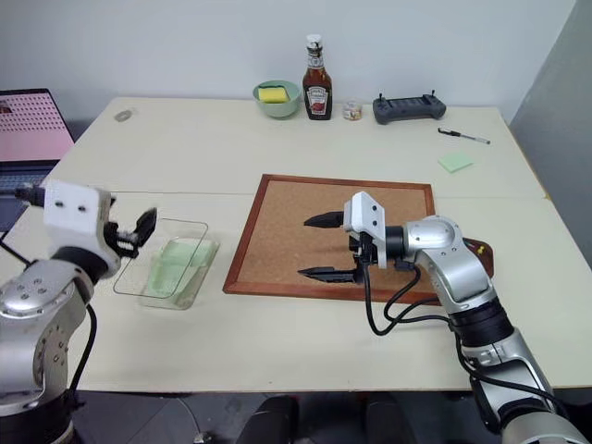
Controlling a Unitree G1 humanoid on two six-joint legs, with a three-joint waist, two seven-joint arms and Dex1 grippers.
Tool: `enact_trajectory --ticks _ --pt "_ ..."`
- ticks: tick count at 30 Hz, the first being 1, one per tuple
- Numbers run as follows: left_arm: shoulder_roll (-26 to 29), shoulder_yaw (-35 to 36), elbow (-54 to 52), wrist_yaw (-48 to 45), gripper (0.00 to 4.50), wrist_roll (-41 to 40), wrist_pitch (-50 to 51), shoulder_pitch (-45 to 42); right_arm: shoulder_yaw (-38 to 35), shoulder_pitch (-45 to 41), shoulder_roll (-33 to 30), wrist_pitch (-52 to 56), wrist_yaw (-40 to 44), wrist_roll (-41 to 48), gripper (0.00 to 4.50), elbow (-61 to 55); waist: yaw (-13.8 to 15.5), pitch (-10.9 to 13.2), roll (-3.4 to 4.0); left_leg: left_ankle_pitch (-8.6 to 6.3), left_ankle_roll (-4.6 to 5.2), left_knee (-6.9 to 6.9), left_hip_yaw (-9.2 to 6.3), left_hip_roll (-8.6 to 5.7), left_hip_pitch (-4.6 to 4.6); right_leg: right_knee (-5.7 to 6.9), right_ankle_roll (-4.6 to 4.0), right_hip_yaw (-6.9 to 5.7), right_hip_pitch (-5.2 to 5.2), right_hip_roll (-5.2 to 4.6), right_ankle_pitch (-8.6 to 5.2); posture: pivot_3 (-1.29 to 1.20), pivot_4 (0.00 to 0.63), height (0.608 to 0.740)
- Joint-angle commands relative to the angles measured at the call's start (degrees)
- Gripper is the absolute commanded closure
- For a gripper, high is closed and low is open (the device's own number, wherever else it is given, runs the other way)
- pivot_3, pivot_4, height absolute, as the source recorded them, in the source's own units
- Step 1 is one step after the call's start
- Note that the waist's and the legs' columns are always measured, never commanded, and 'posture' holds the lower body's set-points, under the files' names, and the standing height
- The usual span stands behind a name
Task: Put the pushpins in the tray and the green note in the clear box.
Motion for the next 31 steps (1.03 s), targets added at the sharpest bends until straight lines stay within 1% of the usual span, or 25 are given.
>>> enact_trajectory --ticks 1,4,8,12,15,19,31 --pt "-3.5 -6.3 1.0 -0.8 1.42 -0.1 -3.9 -1.5 -4.8 3.1 -1.3 2.0 -4.5 1.2 0.00 -4.1 0.0 0.0 -0.01 0.00 0.00 0.00 0.00 0.01 -0.01 -0.01 0.00 0.00 0.00 0.00 0.00 0.00 0.150 0.740" --pt "-7.2 -11.9 1.7 -2.0 1.42 -0.2 -6.7 -1.6 -8.7 7.4 -0.7 3.6 -11.1 0.8 0.00 -6.0 -0.1 0.0 -0.02 0.00 0.00 0.00 0.01 0.02 -0.05 -0.01 0.00 0.00 -0.05 0.01 0.00 0.00 0.150 0.740" --pt "-12.1 -16.4 5.2 -4.7 1.42 -1.5 -11.5 -1.1 -13.0 16.2 -0.6 2.8 -18.5 -1.4 0.00 -9.4 -0.1 0.0 0.00 0.00 0.00 0.00 0.02 0.04 -0.12 0.01 -0.01 0.02 -0.12 0.02 0.00 0.00 0.150 0.740" --pt "-13.1 -18.8 9.7 -9.2 1.42 -2.1 -15.6 -0.1 -15.0 24.0 -0.2 -0.8 -23.9 -4.4 0.00 -11.4 -0.3 0.0 0.04 0.00 0.01 0.00 0.08 0.04 -0.07 0.07 -0.01 0.07 -0.12 0.03 0.00 0.00 0.150 0.740" --pt "-12.7 -20.0 12.0 -12.2 1.42 -2.1 -17.7 0.6 -15.2 27.3 0.4 -2.3 -26.4 -5.5 0.00 -12.6 -0.6 0.0 0.08 0.00 0.01 0.01 0.15 0.09 -0.01 0.10 0.00 0.14 -0.13 0.07 0.01 0.00 0.150 0.740" --pt "-12.6 -19.8 13.3 -13.6 1.42 -2.1 -19.0 0.9 -15.5 27.4 1.2 -3.0 -28.6 -5.4 0.00 -12.6 -0.7 0.0 0.07 0.00 0.01 0.01 0.16 0.09 -0.01 0.10 0.00 0.16 -0.12 0.08 0.01 0.00 0.150 0.740" --pt "-13.9 -20.1 13.2 -13.1 1.42 -0.5 -21.9 2.4 -14.3 23.5 0.5 -5.1 -28.2 -5.4 0.00 -8.4 -0.3 0.0 0.08 0.00 0.01 0.01 0.12 0.06 -0.03 0.07 0.00 0.12 -0.10 0.07 0.01 0.00 0.150 0.740"
